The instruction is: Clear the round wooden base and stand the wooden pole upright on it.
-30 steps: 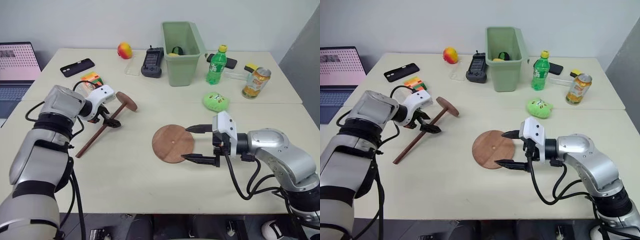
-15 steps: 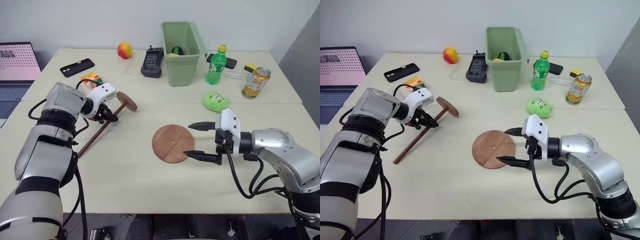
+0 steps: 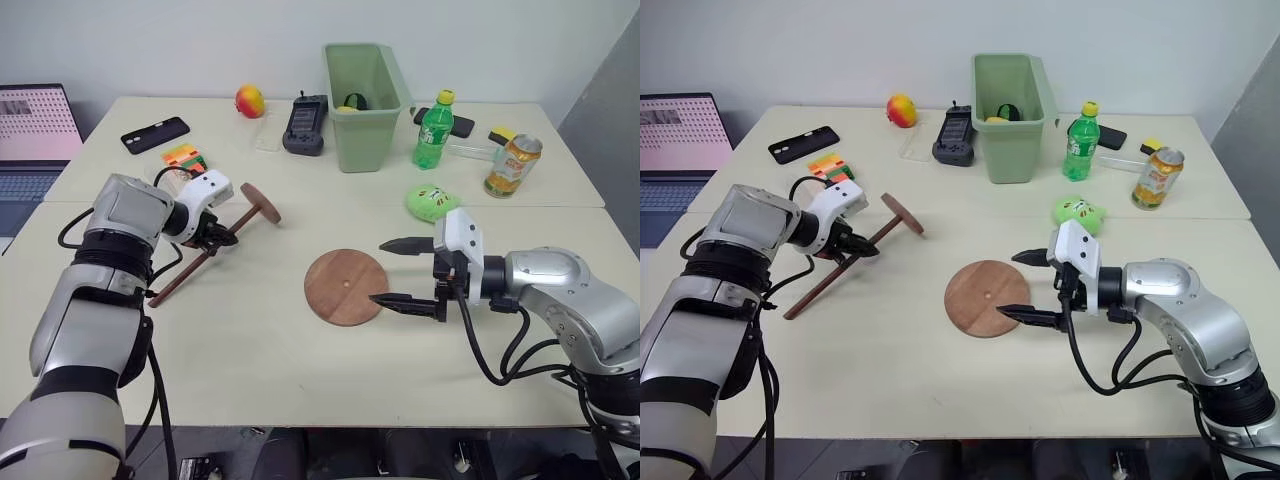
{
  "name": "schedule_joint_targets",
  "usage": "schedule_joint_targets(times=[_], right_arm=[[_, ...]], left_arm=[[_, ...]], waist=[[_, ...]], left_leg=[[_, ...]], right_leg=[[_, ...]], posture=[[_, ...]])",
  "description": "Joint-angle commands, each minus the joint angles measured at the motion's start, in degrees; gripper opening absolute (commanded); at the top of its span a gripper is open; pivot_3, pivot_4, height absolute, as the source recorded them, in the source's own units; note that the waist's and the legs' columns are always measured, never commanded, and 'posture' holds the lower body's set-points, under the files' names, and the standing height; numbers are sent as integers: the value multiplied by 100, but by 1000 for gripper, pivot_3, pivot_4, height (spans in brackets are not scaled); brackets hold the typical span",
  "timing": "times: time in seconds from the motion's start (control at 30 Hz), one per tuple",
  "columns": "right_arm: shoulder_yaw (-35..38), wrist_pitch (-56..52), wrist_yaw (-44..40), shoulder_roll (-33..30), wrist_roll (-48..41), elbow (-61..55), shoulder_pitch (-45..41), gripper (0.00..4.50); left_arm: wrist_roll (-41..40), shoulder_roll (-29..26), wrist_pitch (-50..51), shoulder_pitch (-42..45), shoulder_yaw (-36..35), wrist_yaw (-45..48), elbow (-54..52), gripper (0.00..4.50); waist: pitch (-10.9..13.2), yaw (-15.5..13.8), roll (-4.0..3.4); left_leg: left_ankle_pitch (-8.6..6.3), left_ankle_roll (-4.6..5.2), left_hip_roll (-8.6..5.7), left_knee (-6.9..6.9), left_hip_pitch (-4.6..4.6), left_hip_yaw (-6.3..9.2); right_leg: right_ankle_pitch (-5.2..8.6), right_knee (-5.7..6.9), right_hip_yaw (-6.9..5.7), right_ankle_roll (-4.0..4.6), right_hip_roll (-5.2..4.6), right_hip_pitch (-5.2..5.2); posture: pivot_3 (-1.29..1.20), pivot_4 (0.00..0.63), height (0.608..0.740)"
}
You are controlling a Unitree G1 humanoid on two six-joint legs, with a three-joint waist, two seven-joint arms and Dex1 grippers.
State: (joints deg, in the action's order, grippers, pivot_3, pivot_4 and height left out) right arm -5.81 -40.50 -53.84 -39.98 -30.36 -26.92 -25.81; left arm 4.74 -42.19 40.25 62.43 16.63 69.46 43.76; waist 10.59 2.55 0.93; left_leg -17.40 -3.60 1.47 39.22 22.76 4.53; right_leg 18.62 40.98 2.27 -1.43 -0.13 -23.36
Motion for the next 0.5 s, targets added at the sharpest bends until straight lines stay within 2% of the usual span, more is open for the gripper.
schedule_joint_targets(times=[0.03, 0.17, 0.3, 0.33, 0.4, 0.5], right_arm=[[297, -47, 18, -134, -178, -205, -6, 4500], [692, -275, 66, -403, -407, -449, 273, 4500], [1245, -653, 232, -593, -893, -901, 732, 4500], [1372, -741, 328, -582, -1021, -1017, 858, 4500], [1625, -866, 599, -481, -1262, -1377, 1281, 4500], [1774, -879, 1012, -285, -1448, -1900, 1868, 4500]], left_arm=[[-552, 38, 682, 44, -539, 109, -1107, 251], [-1369, 309, 977, -290, -1531, -366, -2528, 251], [-2185, 1409, -9, -717, -3128, -1797, -3634, 251], [-2172, 1652, -485, -881, -3332, -2176, -3906, 251], [-2756, 2000, -138, -1163, -3501, -2246, -4527, 251], [-3539, 2770, -188, -1572, -3702, -2662, -5285, 251]], waist=[[0, -6, 0], [0, -12, 0], [0, -86, 1], [1, -91, 4], [-2, -97, 5], [-4, -102, 7]], left_leg=[[0, 0, 4, 3, 3, 3], [0, 0, 3, 16, 10, 4], [-2, 2, 8, 52, 17, 11], [-2, 2, 10, 65, 19, 11], [-2, 2, 6, 67, 18, 9], [-3, 4, 4, 65, 17, -1]], right_leg=[[0, 0, -1, 0, -2, 0], [0, 1, 4, 0, -11, 0], [0, 8, 10, 0, -13, 6], [0, 14, 10, -1, -18, 10], [-3, 17, 16, -2, -17, 12], [-2, 17, 13, -2, -15, 19]], posture=[[0, 150, 740], [0, 150, 740], [0, 150, 740], [0, 150, 740], [0, 150, 740], [0, 150, 740]])
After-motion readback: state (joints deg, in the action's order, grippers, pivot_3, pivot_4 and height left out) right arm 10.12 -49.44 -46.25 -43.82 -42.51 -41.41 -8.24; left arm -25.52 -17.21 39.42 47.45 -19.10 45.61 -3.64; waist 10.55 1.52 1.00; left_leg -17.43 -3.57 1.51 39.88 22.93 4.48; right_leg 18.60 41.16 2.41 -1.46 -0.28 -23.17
